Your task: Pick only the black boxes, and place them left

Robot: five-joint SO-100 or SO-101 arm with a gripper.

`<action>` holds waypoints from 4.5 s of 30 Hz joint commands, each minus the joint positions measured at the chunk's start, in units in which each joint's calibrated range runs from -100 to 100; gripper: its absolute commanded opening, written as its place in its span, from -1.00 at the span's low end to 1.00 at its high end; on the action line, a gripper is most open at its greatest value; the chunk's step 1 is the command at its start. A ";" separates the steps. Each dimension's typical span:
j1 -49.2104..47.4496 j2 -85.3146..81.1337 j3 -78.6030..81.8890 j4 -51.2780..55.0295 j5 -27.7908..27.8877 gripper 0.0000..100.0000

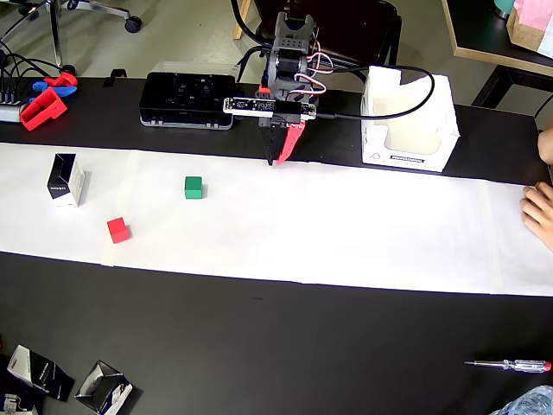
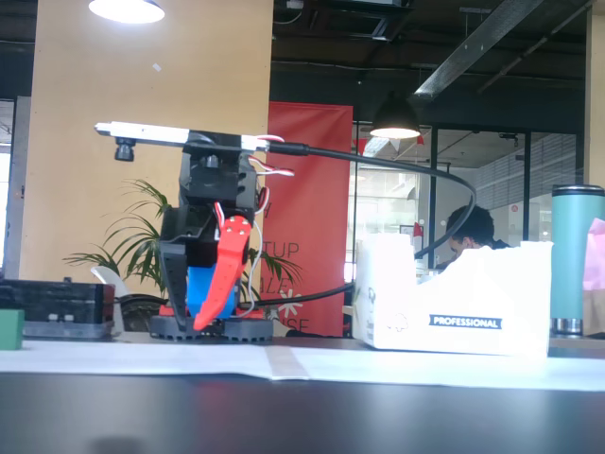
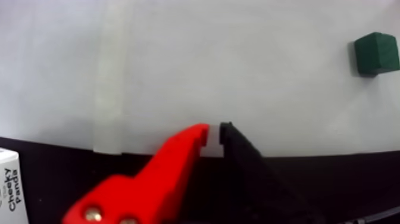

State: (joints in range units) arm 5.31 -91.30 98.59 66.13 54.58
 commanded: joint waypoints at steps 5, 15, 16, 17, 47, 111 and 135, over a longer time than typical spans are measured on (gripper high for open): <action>-7.08 -0.79 0.61 7.48 -0.16 -1.00; -6.22 -0.79 0.61 7.48 -0.16 -1.00; -6.22 -0.79 0.61 7.48 -0.16 -1.00; -6.22 -0.79 0.61 7.48 -0.16 -1.00; -7.17 -0.79 0.61 7.48 0.11 -1.00; 11.11 41.88 -85.47 31.56 9.32 -0.13; 26.27 71.75 -118.36 31.09 16.11 0.02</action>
State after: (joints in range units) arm 30.04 -22.72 -10.86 97.47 70.16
